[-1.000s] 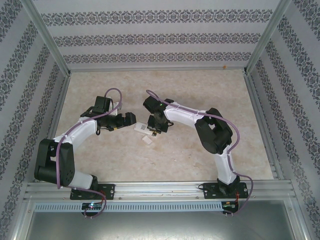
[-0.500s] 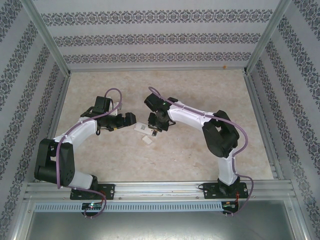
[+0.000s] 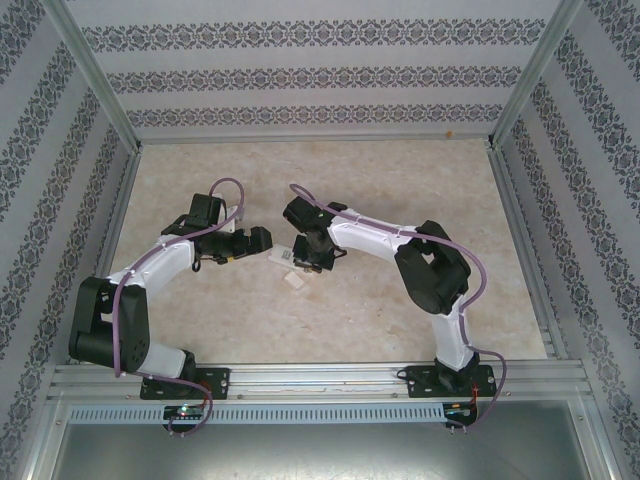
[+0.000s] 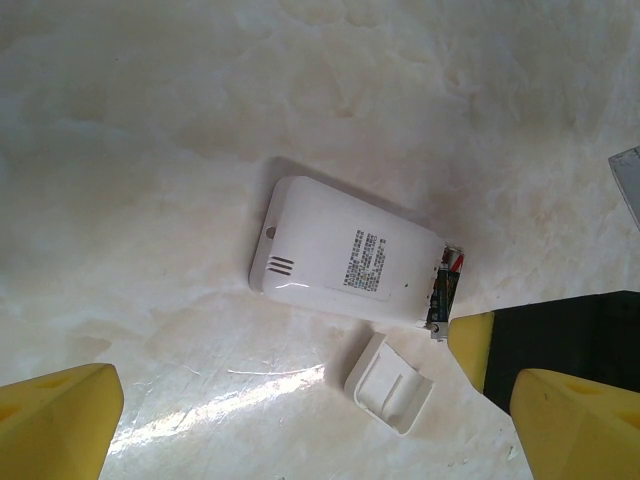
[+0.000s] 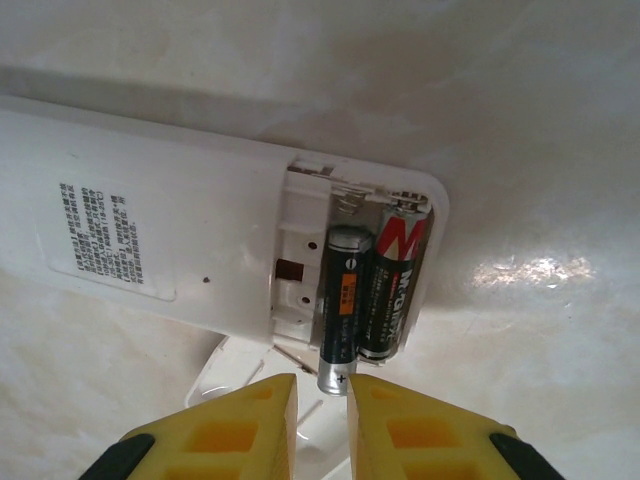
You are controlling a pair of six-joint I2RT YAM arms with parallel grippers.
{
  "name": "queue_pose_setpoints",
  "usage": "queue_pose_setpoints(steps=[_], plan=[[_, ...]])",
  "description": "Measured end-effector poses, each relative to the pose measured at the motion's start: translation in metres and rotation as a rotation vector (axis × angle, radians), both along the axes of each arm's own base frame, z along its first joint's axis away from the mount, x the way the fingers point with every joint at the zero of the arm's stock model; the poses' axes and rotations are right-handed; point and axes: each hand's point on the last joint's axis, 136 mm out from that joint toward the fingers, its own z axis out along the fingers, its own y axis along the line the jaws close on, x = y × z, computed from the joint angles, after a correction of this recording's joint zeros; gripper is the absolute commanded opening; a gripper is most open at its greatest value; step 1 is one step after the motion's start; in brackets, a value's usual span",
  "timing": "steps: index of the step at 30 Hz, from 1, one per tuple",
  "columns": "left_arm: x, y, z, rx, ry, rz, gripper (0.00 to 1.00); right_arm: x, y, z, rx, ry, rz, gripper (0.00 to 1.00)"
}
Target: Load the batteries into the remote control
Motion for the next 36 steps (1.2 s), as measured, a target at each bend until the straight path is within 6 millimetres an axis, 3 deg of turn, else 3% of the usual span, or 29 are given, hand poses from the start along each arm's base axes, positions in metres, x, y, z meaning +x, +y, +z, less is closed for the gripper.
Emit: queue_pose_setpoints(steps=[21, 36], plan=[[0.000, 0.000, 0.000, 0.000, 0.000, 0.000, 1.00, 0.000, -0.002, -0.010, -0.016, 0.016, -0.001, 0.15], [0.000, 0.000, 0.000, 0.000, 0.001, 0.000, 1.00, 0.008, -0.001, -0.012, -0.004, 0.030, -0.015, 0.22]])
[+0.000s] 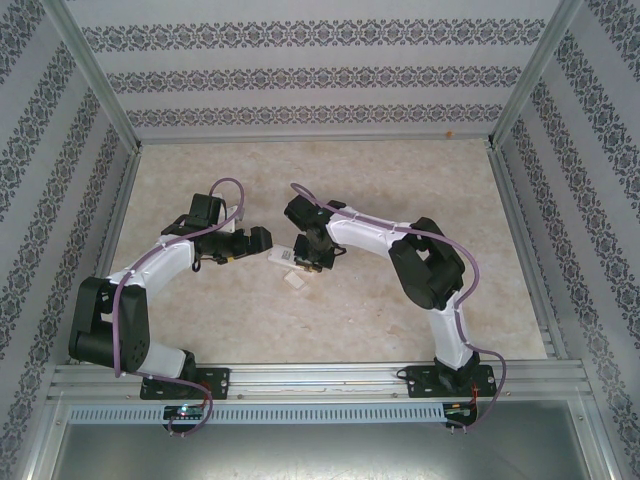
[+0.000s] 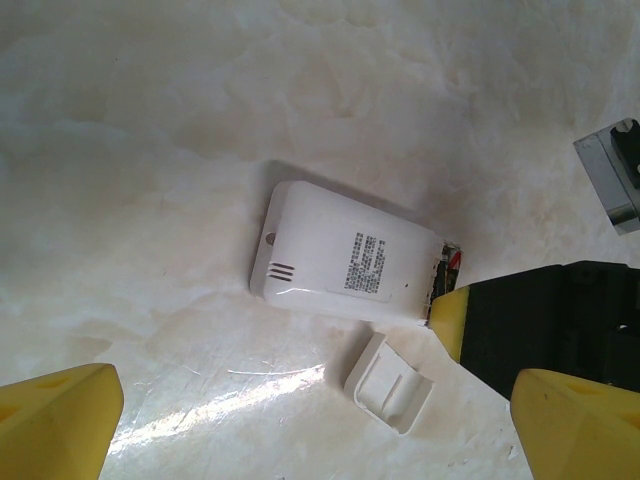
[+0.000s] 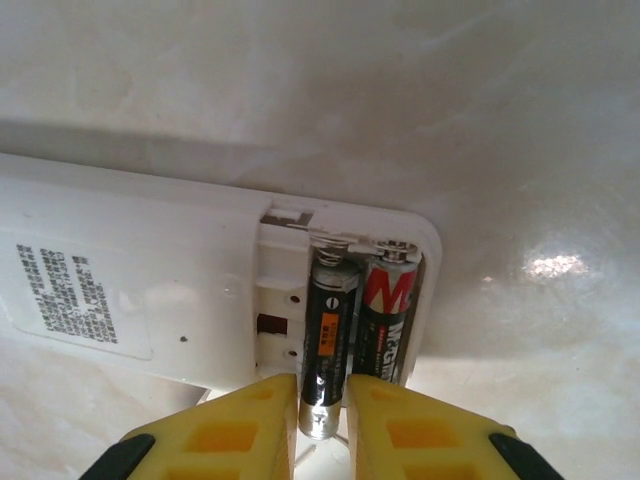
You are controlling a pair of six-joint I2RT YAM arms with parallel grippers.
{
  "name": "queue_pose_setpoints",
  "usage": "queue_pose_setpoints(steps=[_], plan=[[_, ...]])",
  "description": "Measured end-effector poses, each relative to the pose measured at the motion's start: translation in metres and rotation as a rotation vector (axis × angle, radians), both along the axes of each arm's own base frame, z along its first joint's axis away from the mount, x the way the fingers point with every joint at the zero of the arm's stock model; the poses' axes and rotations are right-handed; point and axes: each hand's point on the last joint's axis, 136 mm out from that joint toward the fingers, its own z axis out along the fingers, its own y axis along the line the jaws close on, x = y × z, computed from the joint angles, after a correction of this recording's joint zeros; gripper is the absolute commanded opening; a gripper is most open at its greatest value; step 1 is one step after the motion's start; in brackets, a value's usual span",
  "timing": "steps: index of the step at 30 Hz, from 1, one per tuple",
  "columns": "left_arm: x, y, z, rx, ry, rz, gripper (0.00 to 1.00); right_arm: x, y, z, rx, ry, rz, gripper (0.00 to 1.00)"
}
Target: Load the batteries into the remote control
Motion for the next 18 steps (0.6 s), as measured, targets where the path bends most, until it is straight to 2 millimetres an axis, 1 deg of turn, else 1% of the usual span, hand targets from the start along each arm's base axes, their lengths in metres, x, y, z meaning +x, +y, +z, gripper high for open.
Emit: queue_pose_setpoints(steps=[5, 13, 18], plan=[[0.0000, 0.0000, -0.0009, 0.000, 0.003, 0.000, 1.00, 0.0001, 0.0001, 0.0006, 0.001, -0.001, 0.000, 0.22], [0.0000, -0.0001, -0.0014, 0.000, 0.004, 0.000, 1.00, 0.0085, -0.0074, 0.0009, 0.002, -0.001, -0.025, 0.18], [0.0000, 0.0000, -0.0014, 0.001, 0.004, 0.000, 1.00, 0.0087, -0.0075, 0.0003, 0.001, -0.001, -0.026, 0.18]])
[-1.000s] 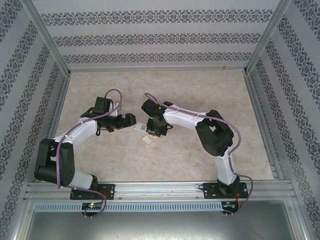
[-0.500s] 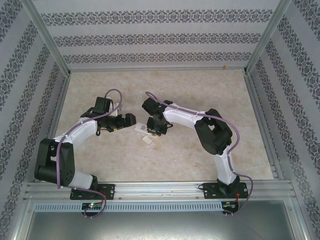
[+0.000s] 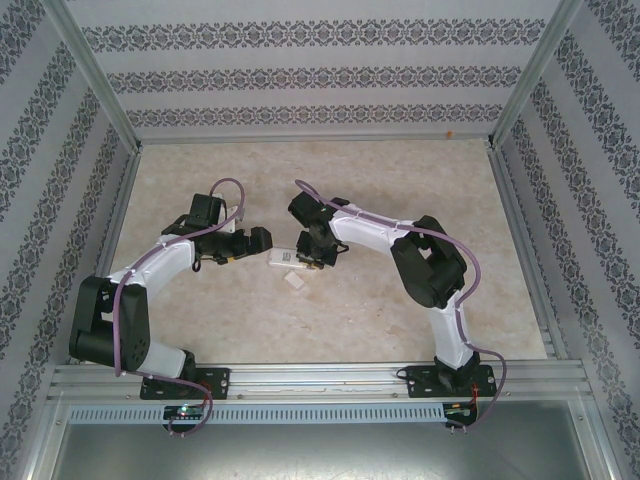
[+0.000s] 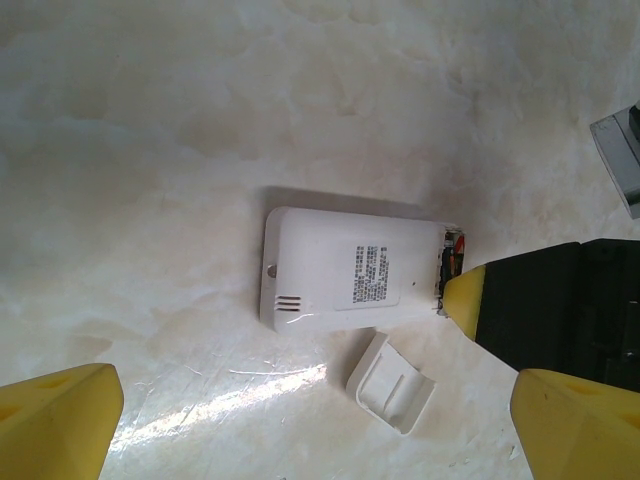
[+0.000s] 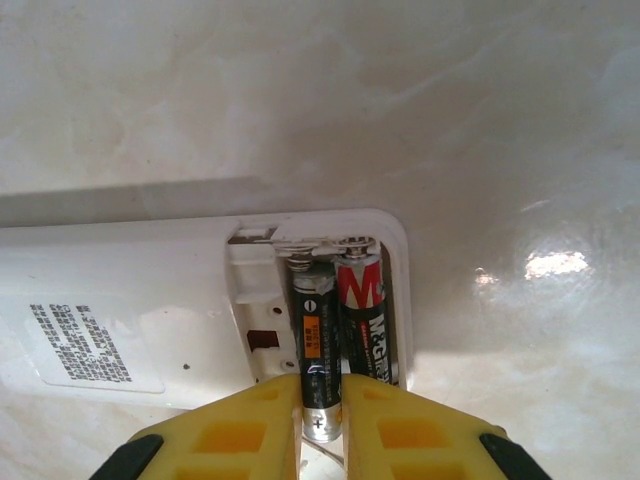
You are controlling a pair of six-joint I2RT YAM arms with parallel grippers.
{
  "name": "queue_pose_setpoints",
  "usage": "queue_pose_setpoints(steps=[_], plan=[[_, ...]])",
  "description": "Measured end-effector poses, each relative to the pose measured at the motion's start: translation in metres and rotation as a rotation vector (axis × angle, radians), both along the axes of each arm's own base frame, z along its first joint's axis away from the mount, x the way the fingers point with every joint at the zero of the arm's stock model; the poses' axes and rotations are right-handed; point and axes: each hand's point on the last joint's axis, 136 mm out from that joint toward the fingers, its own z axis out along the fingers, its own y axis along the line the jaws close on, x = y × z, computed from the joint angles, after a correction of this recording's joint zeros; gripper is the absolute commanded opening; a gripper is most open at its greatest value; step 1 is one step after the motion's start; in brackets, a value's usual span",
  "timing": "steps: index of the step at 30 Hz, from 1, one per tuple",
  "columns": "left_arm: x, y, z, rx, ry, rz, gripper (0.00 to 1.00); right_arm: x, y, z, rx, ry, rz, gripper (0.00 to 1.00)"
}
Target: Load the batteries into the remote control
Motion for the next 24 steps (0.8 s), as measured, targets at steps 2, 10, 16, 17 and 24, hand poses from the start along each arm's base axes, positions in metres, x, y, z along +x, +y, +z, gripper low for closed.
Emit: queue_pose_setpoints(steps=[2, 10, 16, 17, 24], plan=[[0.0000, 0.0000, 0.0000, 0.000, 0.000, 0.000, 1.00, 0.0005, 0.0005, -0.0003, -0.001, 0.001, 0.000, 0.17], [-0.0001, 0.0000, 0.0000, 0.000, 0.000, 0.000, 1.00, 0.0030, -0.0019, -0.0007, -0.022, 0.011, 0.025, 0.15], [-0.0001, 0.0000, 0.0000, 0.000, 0.000, 0.000, 1.00, 0.0031, -0.0043, -0.0010, -0.043, 0.002, 0.085, 0.21], [-0.0001, 0.0000, 0.0000, 0.000, 0.000, 0.000, 1.00, 0.0029, -0.0051, -0.0009, -0.047, 0.001, 0.092, 0.22], [-0.0002, 0.0001, -0.0019, 0.001, 0.006, 0.000, 1.00, 0.0073, -0.0057, 0.0056, -0.048, -0.011, 0.111, 0.28]])
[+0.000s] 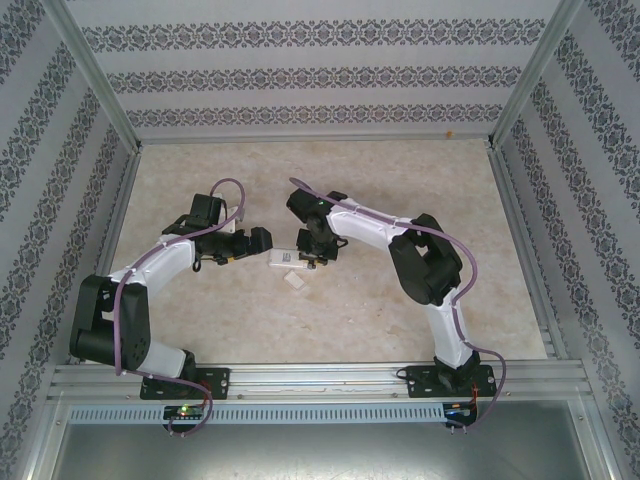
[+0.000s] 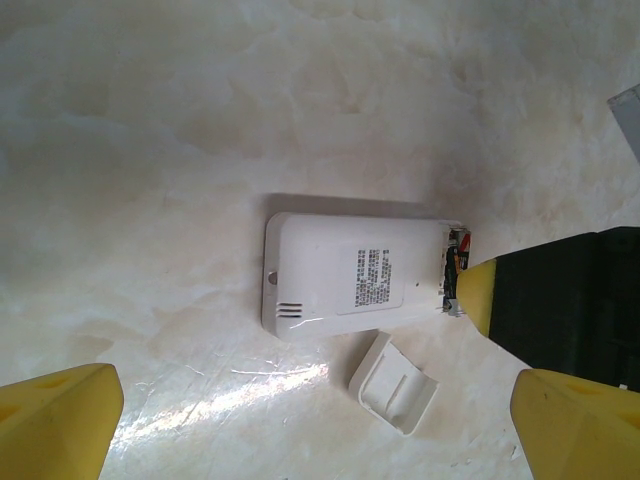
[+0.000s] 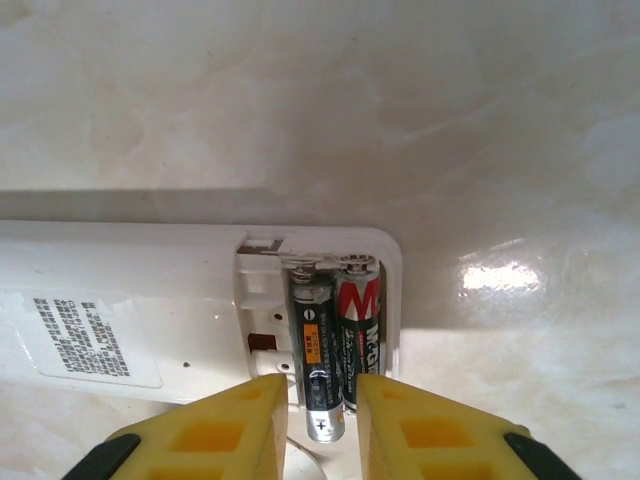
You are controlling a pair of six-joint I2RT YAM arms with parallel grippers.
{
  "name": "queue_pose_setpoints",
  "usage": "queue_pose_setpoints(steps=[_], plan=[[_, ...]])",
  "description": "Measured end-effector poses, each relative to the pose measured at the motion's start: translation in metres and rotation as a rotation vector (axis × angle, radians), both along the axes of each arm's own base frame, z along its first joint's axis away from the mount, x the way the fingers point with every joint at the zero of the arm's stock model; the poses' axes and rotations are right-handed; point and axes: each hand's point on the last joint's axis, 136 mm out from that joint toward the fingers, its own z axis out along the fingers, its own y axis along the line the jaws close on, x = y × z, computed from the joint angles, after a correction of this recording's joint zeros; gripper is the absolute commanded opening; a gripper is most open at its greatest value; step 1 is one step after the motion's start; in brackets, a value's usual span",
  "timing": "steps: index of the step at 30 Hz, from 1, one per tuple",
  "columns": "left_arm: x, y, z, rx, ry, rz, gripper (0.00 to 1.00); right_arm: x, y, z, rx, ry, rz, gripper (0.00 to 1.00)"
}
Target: Load the batteries into the remote control
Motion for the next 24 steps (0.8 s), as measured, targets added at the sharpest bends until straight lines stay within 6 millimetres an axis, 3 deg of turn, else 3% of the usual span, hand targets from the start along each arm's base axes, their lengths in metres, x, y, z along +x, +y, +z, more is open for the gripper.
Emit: queue_pose_setpoints(steps=[3, 11, 24], plan=[[0.000, 0.000, 0.000, 0.000, 0.000, 0.000, 1.00, -0.001, -0.001, 0.001, -0.001, 0.001, 0.002, 0.28], [0.000, 0.000, -0.001, 0.000, 0.002, 0.000, 1.00, 0.004, -0.003, 0.009, 0.013, -0.012, -0.016, 0.16], [-0.001, 0.000, -0.001, 0.000, 0.002, 0.000, 1.00, 0.010, 0.003, 0.004, 0.025, -0.014, -0.020, 0.14]])
